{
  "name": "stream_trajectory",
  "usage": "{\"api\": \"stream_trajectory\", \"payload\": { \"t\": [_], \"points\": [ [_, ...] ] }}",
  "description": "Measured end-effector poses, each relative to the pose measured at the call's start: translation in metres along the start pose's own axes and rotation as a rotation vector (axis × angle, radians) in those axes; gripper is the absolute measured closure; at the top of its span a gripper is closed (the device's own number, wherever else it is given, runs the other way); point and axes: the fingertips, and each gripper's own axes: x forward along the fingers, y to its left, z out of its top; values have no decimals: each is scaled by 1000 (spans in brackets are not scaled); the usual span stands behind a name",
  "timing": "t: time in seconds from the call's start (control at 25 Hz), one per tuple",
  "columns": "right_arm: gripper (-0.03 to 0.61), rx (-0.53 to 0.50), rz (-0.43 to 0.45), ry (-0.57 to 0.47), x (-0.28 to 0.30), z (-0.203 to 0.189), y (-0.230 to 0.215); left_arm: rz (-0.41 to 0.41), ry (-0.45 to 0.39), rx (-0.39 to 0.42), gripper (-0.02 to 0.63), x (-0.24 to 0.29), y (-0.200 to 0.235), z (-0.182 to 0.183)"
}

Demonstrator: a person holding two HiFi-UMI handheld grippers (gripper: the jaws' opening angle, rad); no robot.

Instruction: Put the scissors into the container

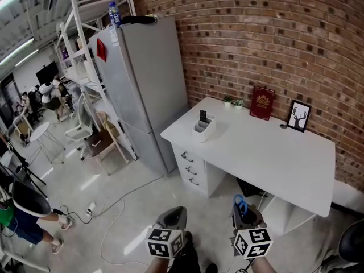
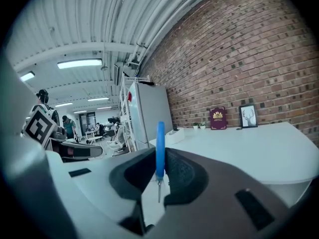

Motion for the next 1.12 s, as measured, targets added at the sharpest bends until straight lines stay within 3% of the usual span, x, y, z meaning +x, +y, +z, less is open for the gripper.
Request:
{"api": "stream_trajectory", "payload": {
  "t": [0.36, 0.84, 1.12],
  "points": [
    [529, 8, -2, 17, 77, 12, -2, -17, 19, -3, 592, 65, 52, 19],
    [529, 12, -63, 3, 238, 67, -16, -78, 34, -19, 592, 191, 153, 79],
    [529, 32, -112, -4, 300, 83, -22, -116, 39, -16, 592, 242, 200, 103]
  ]
}}
